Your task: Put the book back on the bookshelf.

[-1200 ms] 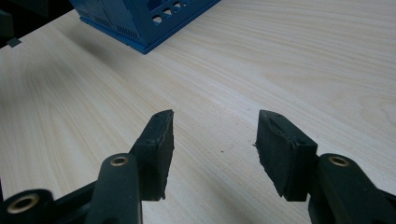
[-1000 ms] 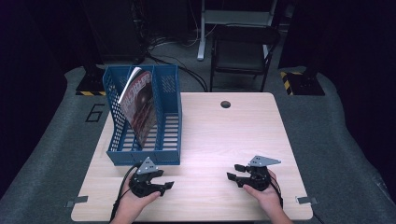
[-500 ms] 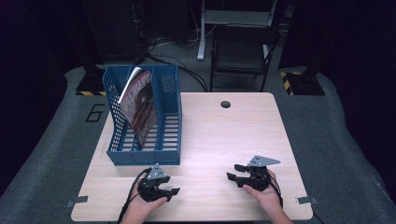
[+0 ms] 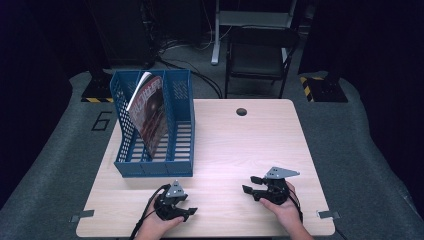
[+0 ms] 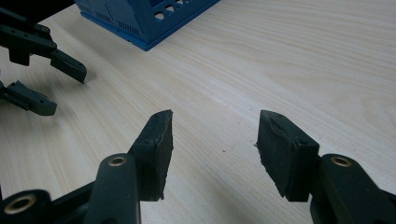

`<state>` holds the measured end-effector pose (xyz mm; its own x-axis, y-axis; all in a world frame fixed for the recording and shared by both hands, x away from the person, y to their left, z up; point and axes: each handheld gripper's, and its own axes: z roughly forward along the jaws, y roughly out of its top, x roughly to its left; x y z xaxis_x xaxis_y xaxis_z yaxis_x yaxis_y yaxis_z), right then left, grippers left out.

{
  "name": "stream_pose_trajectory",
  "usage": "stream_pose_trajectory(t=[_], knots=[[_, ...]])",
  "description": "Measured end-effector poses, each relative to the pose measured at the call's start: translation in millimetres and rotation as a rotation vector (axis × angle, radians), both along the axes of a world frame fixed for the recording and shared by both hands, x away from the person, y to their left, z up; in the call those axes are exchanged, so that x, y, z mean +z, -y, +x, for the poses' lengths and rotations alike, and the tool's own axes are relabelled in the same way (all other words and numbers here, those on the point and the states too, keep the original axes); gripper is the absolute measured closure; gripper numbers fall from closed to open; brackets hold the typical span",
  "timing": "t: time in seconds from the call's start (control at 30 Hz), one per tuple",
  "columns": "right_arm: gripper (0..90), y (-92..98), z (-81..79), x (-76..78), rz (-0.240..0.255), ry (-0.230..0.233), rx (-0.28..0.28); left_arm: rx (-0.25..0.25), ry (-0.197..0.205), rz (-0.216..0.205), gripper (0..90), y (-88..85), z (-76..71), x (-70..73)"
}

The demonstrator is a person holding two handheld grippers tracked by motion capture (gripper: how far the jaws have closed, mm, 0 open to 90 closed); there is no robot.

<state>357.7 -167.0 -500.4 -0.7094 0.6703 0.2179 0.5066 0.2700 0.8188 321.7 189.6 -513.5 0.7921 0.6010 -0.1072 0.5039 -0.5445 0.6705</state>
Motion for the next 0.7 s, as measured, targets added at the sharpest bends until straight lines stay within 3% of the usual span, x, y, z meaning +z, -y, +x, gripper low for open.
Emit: stream_pose_trajectory(t=[0.7], knots=[[45.3, 0.2, 0.1, 0.4, -0.013, 0.009, 0.006, -0.006, 0.002, -0.004, 37.3, 1.8, 1.6, -1.8]])
